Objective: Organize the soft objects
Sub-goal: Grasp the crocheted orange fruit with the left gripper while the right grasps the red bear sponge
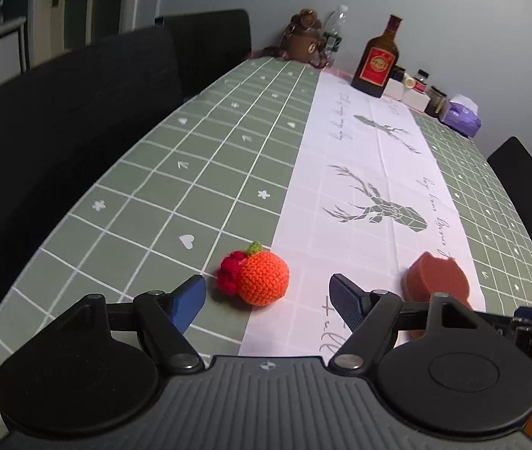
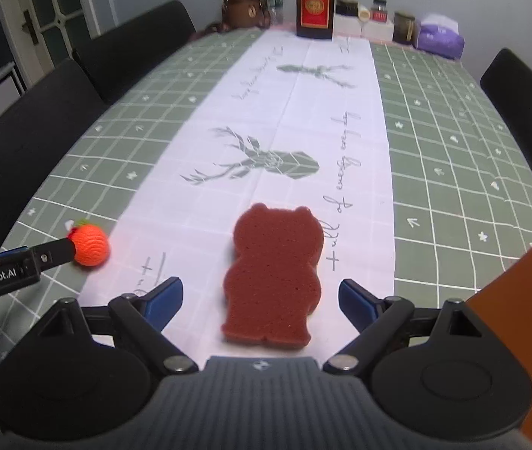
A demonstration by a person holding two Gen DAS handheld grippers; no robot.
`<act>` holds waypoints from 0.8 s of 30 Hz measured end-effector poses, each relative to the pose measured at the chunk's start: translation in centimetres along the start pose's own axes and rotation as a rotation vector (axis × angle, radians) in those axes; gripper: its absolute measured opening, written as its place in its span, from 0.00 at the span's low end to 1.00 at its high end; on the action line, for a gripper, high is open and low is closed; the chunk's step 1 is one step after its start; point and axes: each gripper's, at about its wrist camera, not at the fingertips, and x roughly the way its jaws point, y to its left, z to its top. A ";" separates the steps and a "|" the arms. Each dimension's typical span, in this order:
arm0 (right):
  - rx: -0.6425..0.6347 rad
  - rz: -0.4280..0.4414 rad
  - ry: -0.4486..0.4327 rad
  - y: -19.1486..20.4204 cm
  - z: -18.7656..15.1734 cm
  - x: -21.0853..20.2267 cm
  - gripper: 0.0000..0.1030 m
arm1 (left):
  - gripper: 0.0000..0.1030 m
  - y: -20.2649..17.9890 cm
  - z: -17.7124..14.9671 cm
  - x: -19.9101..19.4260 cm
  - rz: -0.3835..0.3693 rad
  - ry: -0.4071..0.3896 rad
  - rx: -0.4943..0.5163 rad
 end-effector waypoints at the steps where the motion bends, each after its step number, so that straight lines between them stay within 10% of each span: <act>1: -0.002 -0.003 0.018 -0.1 0.3 0.8 0.87 | 0.85 0.1 0.2 0.5 0.017 0.003 -0.015; 14: 0.030 -0.006 0.101 -0.6 0.9 6.1 0.87 | 0.67 0.6 0.3 4.5 0.036 0.043 -0.042; 24: 0.034 -0.002 0.110 -0.6 0.5 6.2 0.68 | 0.59 -0.4 -0.1 4.3 0.038 0.024 0.018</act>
